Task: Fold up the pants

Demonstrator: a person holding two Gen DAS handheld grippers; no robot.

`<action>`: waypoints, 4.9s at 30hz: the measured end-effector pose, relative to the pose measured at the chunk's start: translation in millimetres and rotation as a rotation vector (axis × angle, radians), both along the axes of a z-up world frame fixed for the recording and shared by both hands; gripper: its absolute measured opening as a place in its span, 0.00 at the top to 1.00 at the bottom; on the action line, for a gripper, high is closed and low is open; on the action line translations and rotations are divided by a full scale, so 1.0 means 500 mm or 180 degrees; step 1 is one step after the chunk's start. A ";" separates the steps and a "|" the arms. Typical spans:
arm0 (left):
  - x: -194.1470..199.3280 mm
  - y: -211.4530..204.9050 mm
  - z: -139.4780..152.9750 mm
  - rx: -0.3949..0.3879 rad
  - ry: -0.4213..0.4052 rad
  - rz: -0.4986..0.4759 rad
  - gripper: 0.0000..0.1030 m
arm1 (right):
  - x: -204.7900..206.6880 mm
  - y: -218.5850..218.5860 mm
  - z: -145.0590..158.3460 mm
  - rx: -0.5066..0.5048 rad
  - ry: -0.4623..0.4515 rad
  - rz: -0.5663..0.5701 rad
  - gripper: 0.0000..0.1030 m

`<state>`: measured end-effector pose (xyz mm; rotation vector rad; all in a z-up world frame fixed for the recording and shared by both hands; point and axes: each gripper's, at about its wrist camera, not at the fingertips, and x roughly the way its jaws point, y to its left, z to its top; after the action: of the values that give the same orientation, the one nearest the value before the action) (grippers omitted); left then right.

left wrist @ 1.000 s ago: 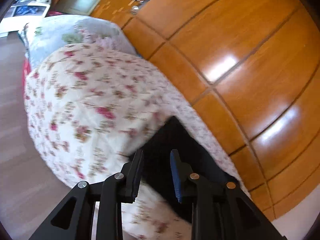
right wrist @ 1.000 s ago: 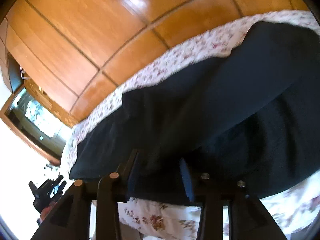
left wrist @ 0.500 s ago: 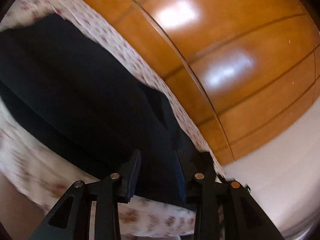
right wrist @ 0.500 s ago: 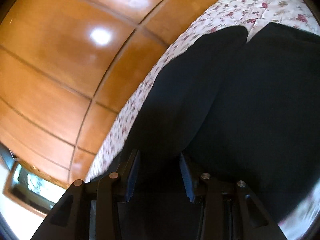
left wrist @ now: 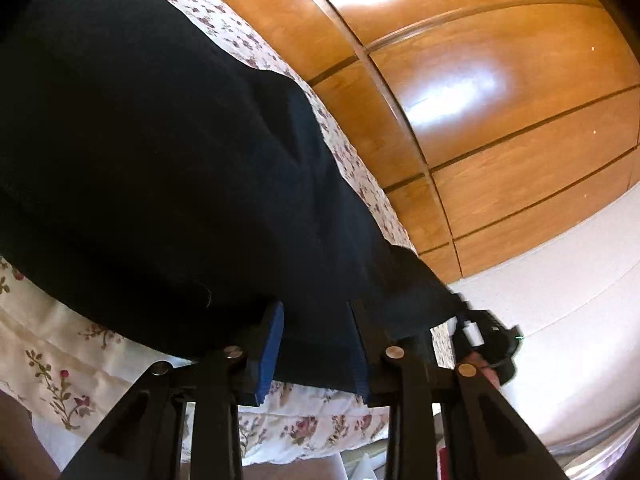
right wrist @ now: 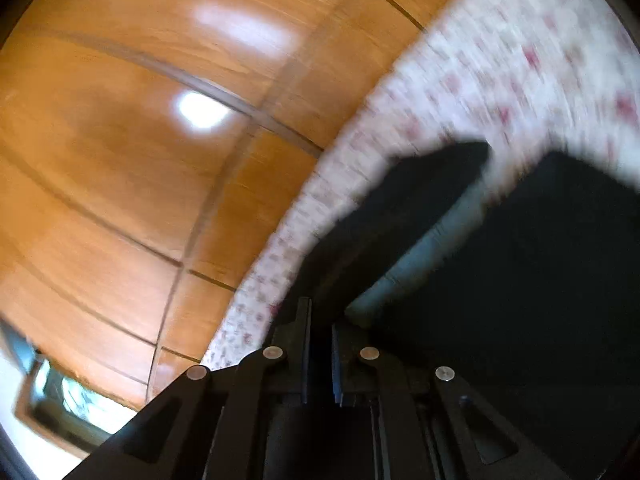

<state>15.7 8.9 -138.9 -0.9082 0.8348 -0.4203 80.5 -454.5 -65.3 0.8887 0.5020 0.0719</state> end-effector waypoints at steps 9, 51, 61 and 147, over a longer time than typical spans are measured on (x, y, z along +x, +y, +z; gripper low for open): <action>-0.053 -0.026 -0.003 -0.0155 0.0012 -0.0295 0.68 | -0.139 -0.008 0.010 -0.0305 0.0158 -0.0033 0.92; -0.060 0.008 0.025 -0.0266 0.0068 0.0200 0.60 | -0.225 -0.168 -0.122 0.0478 0.0505 -0.0707 0.89; -0.001 0.008 -0.012 -0.0574 0.0387 0.0444 0.55 | -0.178 -0.133 -0.093 0.0160 0.0560 -0.0397 0.53; 0.187 0.479 0.054 0.1692 0.0180 0.1254 0.69 | 0.339 0.772 -0.051 -0.0962 0.0930 0.2742 0.61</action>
<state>109.3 248.2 -111.7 -0.5663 0.7451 0.1705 250.1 -68.4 -91.1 0.3359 1.1137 0.6404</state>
